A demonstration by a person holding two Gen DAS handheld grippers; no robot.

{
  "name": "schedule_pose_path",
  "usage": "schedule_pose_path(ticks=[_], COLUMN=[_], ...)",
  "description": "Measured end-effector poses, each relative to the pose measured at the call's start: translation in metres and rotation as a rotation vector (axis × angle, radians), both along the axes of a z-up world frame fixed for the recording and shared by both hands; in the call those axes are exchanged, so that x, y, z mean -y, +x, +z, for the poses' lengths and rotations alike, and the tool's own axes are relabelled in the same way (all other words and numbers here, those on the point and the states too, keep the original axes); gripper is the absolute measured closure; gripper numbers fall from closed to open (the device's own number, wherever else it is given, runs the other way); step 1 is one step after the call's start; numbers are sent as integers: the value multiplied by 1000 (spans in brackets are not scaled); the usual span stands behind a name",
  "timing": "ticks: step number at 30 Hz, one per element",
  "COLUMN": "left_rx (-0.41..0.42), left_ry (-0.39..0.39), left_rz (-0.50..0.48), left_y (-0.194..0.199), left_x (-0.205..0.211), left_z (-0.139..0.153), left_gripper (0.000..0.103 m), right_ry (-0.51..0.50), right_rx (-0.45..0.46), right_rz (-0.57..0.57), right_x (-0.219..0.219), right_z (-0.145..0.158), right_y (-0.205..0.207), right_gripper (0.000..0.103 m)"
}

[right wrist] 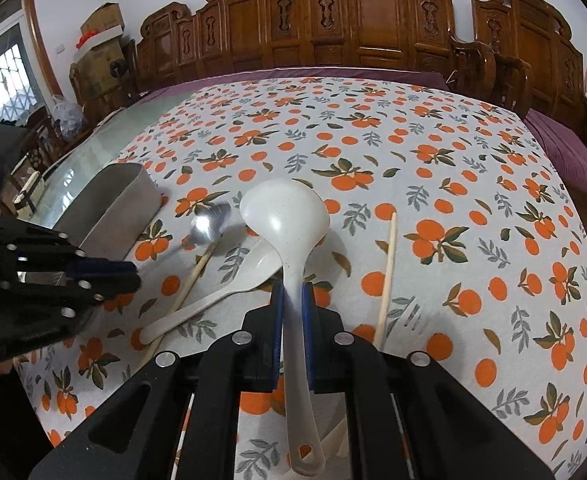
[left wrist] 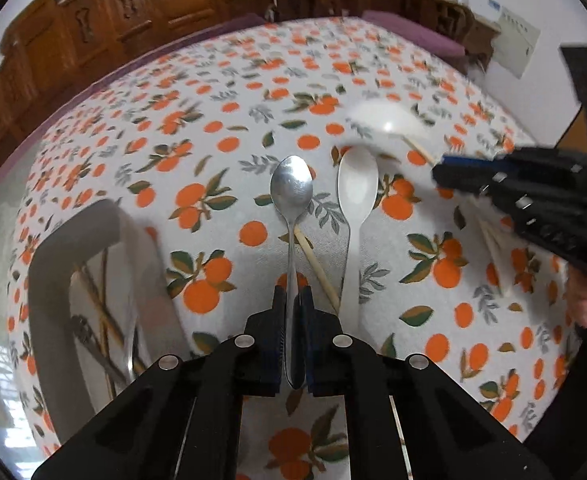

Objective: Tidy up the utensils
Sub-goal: 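Grasp a metal spoon with the left tool while the right tool holds the ladle, then carry the metal spoon into the tray and open the left tool while the right tool holds the ladle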

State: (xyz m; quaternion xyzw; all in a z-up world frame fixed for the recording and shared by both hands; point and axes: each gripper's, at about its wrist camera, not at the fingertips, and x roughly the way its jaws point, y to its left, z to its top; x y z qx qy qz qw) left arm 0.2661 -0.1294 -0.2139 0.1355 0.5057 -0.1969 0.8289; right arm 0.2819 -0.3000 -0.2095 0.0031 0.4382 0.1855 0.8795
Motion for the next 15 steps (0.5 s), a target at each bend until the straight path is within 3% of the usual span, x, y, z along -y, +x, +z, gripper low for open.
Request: schedule_pose_path(ticks=[9,15], left_rx=[102,140], left_ry=[-73,-85], left_rz=[41,82], left_y=[-25,-35], left_x=[-24,-40], left_z=[42,54], left_gripper=[96,96], right_ry=[7,31], right_rx=[4,25], right_rz=[14,42], right_x=[-14,-25], right_z=[3,13], right_y=[-6,-16], right_gripper=[92,92])
